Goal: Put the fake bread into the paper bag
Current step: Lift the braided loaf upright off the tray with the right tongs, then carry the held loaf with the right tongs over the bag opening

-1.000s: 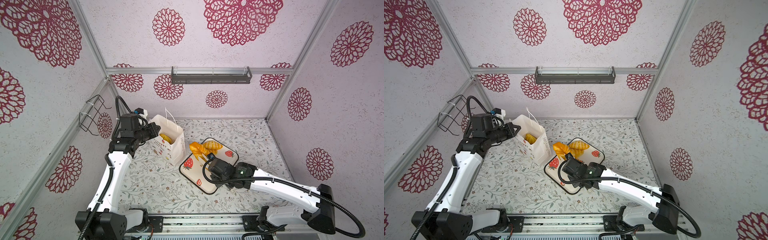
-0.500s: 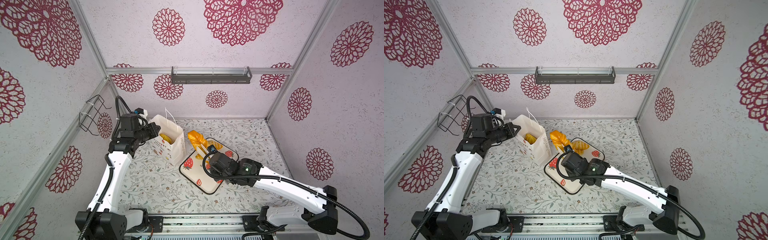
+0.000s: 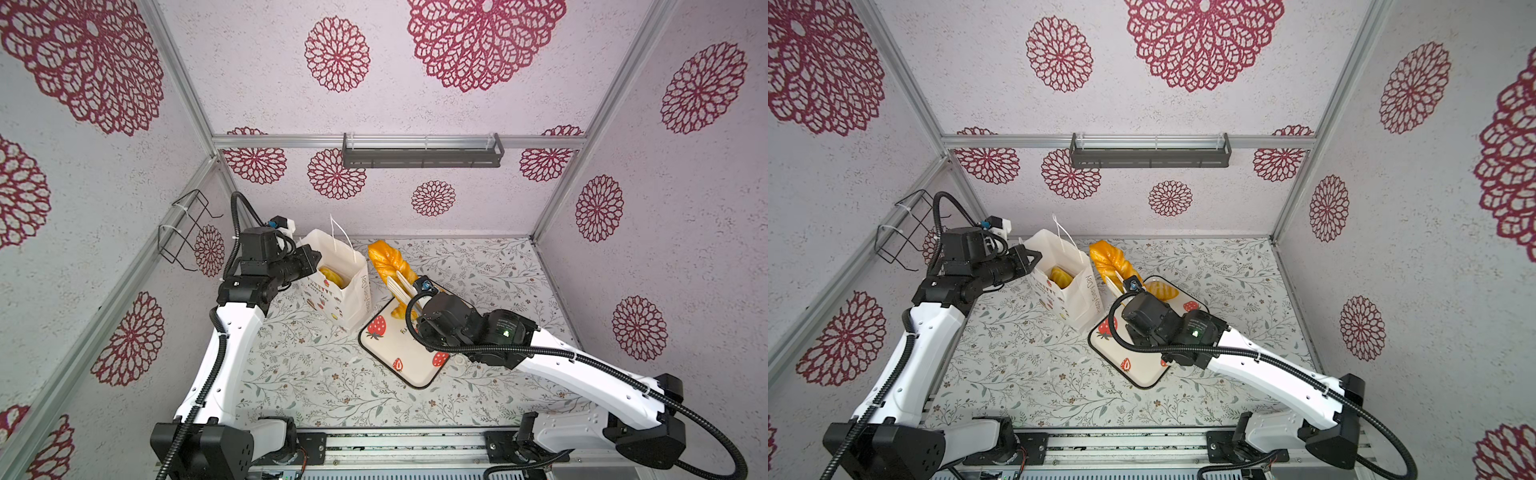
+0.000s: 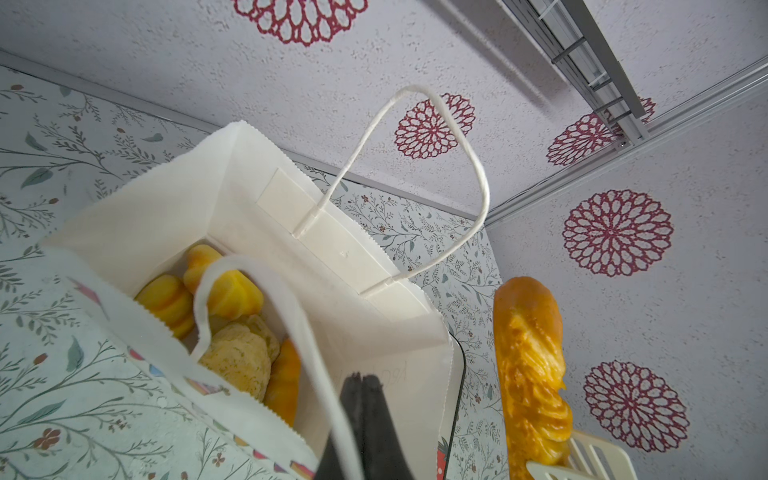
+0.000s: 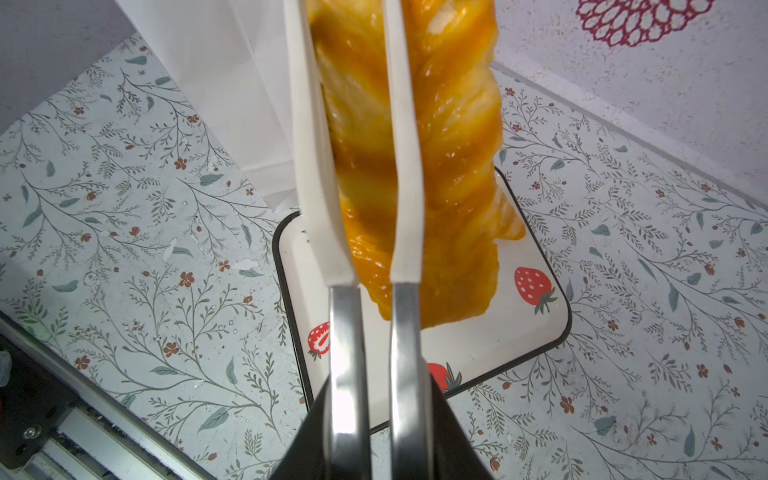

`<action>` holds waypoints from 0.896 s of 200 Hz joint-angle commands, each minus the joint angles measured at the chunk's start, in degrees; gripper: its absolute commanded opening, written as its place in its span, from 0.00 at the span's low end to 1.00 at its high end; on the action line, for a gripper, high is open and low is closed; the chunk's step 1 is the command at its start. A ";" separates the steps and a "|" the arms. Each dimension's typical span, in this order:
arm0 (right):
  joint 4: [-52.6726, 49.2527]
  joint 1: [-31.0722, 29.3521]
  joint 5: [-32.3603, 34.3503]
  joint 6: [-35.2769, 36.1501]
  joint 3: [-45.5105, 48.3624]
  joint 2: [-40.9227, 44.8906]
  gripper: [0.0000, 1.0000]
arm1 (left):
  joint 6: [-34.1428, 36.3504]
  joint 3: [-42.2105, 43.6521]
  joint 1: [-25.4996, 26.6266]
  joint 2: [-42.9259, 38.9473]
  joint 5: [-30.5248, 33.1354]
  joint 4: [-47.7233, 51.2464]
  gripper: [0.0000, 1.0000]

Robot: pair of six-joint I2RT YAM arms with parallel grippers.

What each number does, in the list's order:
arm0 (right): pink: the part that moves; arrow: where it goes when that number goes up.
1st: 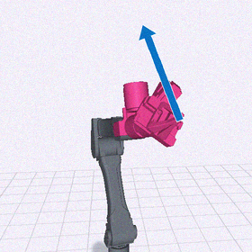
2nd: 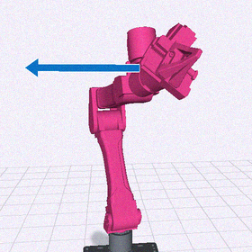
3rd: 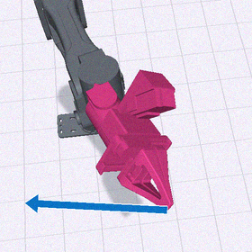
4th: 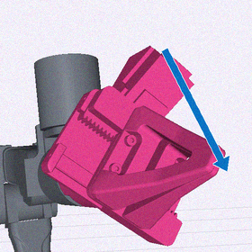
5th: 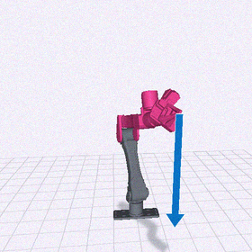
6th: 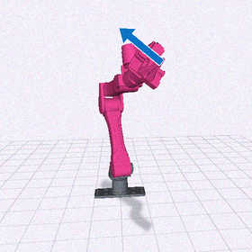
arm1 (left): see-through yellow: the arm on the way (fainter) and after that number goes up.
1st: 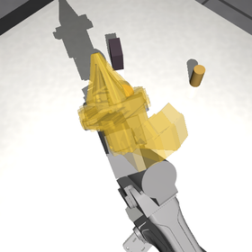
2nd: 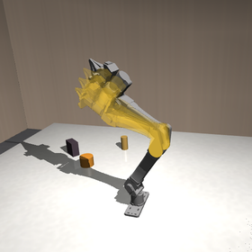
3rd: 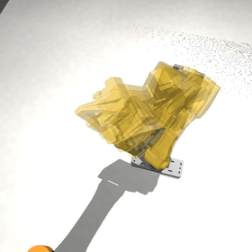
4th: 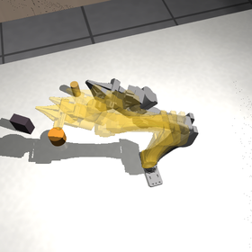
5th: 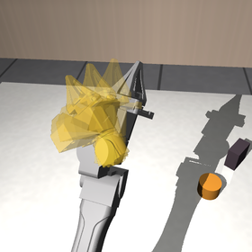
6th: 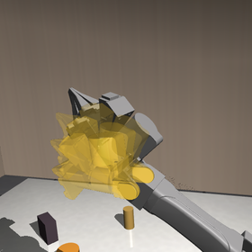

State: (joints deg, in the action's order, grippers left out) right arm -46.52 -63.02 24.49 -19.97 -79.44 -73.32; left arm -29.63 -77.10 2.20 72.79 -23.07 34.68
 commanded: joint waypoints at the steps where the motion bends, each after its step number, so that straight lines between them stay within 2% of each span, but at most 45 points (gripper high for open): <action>1: 3.06 0.27 2.93 1.77 -3.59 0.73 0.13 | 0.09 -1.66 -0.26 -0.20 -0.31 -0.46 0.00; 83: 4.84 0.27 1.19 4.34 -8.33 -1.59 0.13 | 0.09 -1.83 -0.28 -0.38 -0.48 -0.31 0.00; 179: 8.89 0.27 -5.63 9.35 -18.24 -7.14 0.13 | 0.40 -1.49 -0.28 -1.29 0.37 0.23 0.00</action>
State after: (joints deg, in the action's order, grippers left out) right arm -43.18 -63.02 19.92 -13.30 -92.86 -79.79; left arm -29.61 -77.45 2.20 72.75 -23.05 35.03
